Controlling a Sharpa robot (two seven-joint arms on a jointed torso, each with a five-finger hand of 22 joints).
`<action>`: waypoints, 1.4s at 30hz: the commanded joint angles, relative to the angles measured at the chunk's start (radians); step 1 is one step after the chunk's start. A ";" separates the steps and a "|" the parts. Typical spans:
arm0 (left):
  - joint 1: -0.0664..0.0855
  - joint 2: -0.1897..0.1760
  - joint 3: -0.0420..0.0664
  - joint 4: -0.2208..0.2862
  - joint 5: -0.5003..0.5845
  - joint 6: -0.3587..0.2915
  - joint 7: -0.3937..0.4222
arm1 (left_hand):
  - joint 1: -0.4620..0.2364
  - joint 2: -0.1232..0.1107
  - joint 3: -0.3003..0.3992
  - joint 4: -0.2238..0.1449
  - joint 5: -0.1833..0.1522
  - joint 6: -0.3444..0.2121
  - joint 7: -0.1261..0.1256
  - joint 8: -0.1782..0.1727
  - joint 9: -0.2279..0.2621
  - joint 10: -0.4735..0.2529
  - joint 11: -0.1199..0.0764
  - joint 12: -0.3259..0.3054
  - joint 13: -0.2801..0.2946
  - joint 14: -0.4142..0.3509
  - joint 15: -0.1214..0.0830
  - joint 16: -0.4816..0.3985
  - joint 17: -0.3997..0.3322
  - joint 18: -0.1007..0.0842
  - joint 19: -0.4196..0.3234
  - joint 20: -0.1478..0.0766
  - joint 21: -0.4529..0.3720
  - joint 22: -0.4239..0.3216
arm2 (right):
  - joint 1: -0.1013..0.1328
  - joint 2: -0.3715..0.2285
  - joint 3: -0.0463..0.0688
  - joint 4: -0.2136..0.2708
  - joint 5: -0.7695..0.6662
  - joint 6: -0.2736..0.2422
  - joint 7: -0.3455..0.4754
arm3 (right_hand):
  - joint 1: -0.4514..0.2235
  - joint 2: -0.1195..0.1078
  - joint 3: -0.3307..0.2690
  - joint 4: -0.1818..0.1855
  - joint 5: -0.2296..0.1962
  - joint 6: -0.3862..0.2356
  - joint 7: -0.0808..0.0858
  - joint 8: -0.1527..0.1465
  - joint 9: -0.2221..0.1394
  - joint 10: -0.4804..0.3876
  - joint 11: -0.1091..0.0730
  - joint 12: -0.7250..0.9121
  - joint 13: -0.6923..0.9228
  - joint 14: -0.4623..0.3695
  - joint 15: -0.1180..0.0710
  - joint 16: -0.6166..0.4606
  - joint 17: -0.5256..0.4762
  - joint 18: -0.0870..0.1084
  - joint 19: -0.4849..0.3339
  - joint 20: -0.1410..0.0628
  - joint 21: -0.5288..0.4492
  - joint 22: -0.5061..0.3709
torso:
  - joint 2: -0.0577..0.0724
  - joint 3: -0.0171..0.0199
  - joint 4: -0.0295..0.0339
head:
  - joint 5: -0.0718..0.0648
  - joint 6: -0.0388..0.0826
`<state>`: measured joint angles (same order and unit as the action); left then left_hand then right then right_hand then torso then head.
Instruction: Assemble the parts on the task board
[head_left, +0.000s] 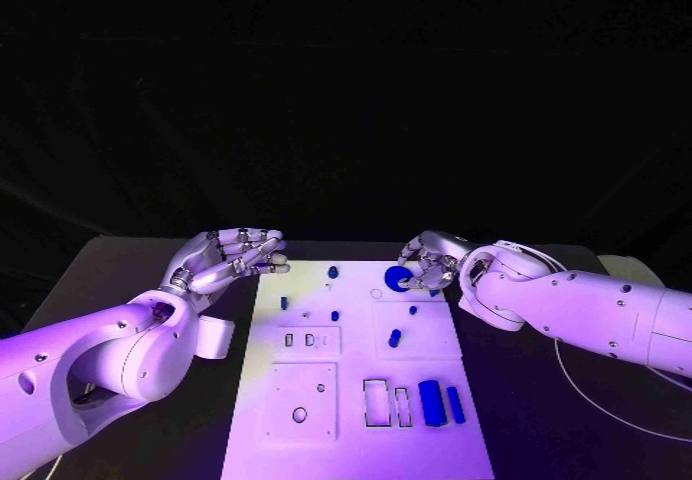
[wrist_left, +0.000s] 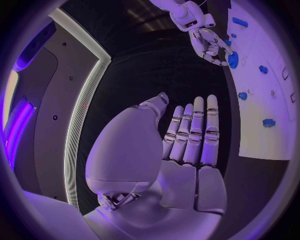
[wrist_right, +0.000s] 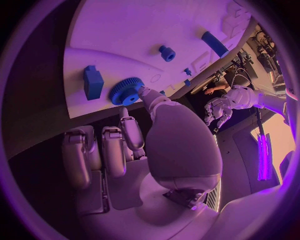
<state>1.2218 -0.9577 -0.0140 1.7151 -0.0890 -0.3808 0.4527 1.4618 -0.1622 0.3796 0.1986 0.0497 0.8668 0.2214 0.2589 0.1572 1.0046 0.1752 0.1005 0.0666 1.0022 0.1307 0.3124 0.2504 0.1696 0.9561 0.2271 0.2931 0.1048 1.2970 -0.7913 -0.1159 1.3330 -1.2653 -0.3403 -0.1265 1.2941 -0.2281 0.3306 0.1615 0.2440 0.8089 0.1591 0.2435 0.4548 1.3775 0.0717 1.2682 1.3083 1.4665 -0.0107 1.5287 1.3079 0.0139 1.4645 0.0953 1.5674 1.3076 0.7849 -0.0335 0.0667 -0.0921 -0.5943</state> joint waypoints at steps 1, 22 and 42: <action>0.001 0.002 0.001 0.001 -0.003 0.019 0.004 | -0.010 -0.002 0.004 -0.001 0.002 -0.006 0.014 -0.005 -0.001 0.000 0.006 -0.006 0.000 -0.004 0.000 -0.006 0.001 0.013 0.002 0.005 -0.005 -0.001 | -0.002 0.006 0.000 -0.007 0.009 0.021 -0.005 | 0.010 0.003 -0.009 0.001 0.003 -0.006 0.002 0.006 0.000 0.007 0.002 0.011 0.023 0.084 0.010 0.005 0.159 -0.014 0.106 0.008 0.003 0.263 | 0.000 -0.0006 0.0012 | -0.001 0.003; 0.001 0.002 0.001 -0.001 -0.003 0.014 0.002 | -0.010 -0.001 0.005 -0.002 0.002 -0.006 0.015 -0.005 -0.001 0.001 0.006 -0.007 0.000 -0.006 0.001 -0.008 0.002 0.013 0.001 0.006 -0.006 -0.002 | -0.009 0.015 0.000 -0.018 -0.014 0.045 -0.012 | 0.047 0.024 0.028 -0.003 0.009 0.038 -0.001 0.032 0.002 0.065 0.000 0.121 0.115 0.087 0.009 0.015 0.181 -0.014 0.106 0.009 0.003 0.263 | 0.000 0.0005 -0.0003 | -0.002 -0.006; 0.001 0.001 0.001 -0.003 -0.003 0.014 -0.001 | -0.010 -0.001 0.006 -0.002 0.002 -0.006 0.015 -0.005 -0.001 0.001 0.006 -0.007 0.000 -0.007 0.001 -0.008 0.002 0.013 0.001 0.006 -0.006 -0.002 | -0.010 0.005 0.000 0.001 -0.060 -0.024 0.010 | 0.058 0.025 0.102 -0.016 0.053 0.076 -0.007 0.039 -0.005 0.089 -0.005 0.161 0.148 0.091 0.006 0.022 0.202 -0.014 0.106 0.007 0.003 0.263 | 0.000 0.0008 0.0002 | -0.003 -0.008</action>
<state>1.2218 -0.9581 -0.0140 1.7113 -0.0890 -0.3806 0.4472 1.4618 -0.1622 0.3796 0.1986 0.0497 0.8668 0.2213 0.2589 0.1573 1.0046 0.1752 0.0959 0.0666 1.0023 0.1307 0.3083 0.2510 0.1696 0.9561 0.2271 0.2931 0.1041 1.2893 -0.7857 -0.1150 1.3311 -1.2868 -0.3394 -0.1247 1.3379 -0.2060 0.4264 0.1460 0.2927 0.8764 0.1557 0.2725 0.4458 1.4603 0.0675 1.4259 1.3077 1.4665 -0.0037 1.5460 1.3074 0.0141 1.4680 0.0987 1.5665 1.3081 0.7853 -0.0325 0.0668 -0.0947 -0.6015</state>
